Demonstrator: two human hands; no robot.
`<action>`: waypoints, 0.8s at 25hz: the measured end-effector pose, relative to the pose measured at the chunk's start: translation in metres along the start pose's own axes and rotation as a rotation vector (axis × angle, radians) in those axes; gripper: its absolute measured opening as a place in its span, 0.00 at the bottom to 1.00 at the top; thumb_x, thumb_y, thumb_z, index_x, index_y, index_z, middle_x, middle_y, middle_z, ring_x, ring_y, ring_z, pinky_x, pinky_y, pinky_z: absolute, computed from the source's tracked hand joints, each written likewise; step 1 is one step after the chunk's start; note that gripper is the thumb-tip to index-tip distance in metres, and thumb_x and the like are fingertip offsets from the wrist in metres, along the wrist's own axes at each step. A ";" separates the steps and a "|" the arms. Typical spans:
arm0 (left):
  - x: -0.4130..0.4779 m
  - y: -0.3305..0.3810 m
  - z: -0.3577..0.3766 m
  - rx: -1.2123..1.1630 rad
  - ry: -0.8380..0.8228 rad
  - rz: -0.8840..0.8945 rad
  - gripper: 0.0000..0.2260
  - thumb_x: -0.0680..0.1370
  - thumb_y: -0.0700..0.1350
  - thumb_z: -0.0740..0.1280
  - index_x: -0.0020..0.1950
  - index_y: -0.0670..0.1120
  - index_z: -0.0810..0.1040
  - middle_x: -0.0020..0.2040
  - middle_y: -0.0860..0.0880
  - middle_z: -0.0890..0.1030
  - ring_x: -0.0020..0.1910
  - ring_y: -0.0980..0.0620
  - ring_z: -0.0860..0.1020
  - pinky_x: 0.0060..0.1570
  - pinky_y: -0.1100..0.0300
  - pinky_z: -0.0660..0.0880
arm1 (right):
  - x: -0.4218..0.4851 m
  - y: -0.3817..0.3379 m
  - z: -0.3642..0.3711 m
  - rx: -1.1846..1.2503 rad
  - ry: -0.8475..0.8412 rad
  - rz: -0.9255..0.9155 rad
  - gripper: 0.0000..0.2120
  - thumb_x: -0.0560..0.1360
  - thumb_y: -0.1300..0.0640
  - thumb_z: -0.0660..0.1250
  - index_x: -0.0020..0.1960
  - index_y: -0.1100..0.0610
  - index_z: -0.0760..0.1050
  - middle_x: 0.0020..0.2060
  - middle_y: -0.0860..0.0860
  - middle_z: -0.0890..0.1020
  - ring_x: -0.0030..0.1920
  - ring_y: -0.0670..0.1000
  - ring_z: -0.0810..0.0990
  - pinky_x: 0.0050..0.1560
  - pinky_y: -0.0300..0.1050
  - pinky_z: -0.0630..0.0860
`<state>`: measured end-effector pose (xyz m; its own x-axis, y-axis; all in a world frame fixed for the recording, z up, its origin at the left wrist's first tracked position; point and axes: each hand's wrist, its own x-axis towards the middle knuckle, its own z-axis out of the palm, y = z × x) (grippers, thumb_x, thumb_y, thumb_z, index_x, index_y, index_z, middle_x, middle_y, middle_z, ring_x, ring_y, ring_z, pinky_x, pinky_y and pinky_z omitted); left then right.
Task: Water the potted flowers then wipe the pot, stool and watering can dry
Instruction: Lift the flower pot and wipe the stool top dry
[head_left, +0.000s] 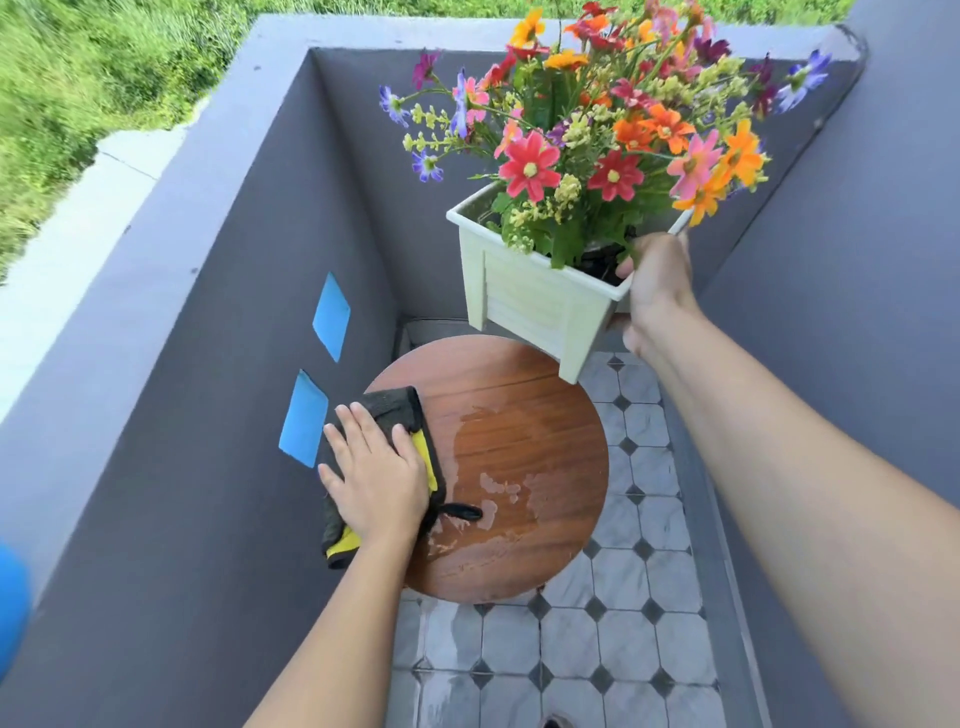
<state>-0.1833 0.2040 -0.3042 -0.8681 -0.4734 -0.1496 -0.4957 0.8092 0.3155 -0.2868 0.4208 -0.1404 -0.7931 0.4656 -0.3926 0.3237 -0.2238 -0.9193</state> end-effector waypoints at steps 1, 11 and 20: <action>-0.006 -0.004 0.000 -0.007 -0.005 -0.010 0.27 0.81 0.53 0.48 0.78 0.43 0.50 0.79 0.47 0.52 0.77 0.46 0.51 0.71 0.40 0.53 | -0.002 -0.002 0.002 -0.007 0.001 -0.006 0.17 0.71 0.63 0.52 0.55 0.48 0.55 0.32 0.49 0.69 0.34 0.51 0.68 0.44 0.49 0.69; -0.097 -0.007 0.015 0.014 -0.077 0.155 0.34 0.77 0.62 0.45 0.74 0.39 0.60 0.74 0.41 0.65 0.74 0.42 0.61 0.68 0.37 0.61 | -0.020 -0.008 -0.001 0.004 0.002 -0.013 0.34 0.71 0.62 0.52 0.76 0.47 0.54 0.29 0.47 0.69 0.31 0.49 0.67 0.39 0.43 0.67; -0.147 0.013 0.047 0.085 -0.119 0.468 0.58 0.60 0.35 0.77 0.77 0.40 0.40 0.78 0.40 0.50 0.77 0.43 0.39 0.61 0.39 0.69 | -0.020 -0.008 -0.018 -0.002 0.047 -0.006 0.36 0.67 0.60 0.53 0.75 0.47 0.54 0.33 0.49 0.71 0.36 0.53 0.71 0.44 0.49 0.71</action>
<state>-0.0637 0.3008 -0.3226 -0.9930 -0.0130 -0.1178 -0.0477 0.9536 0.2972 -0.2642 0.4283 -0.1255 -0.7700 0.5064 -0.3882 0.3206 -0.2190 -0.9216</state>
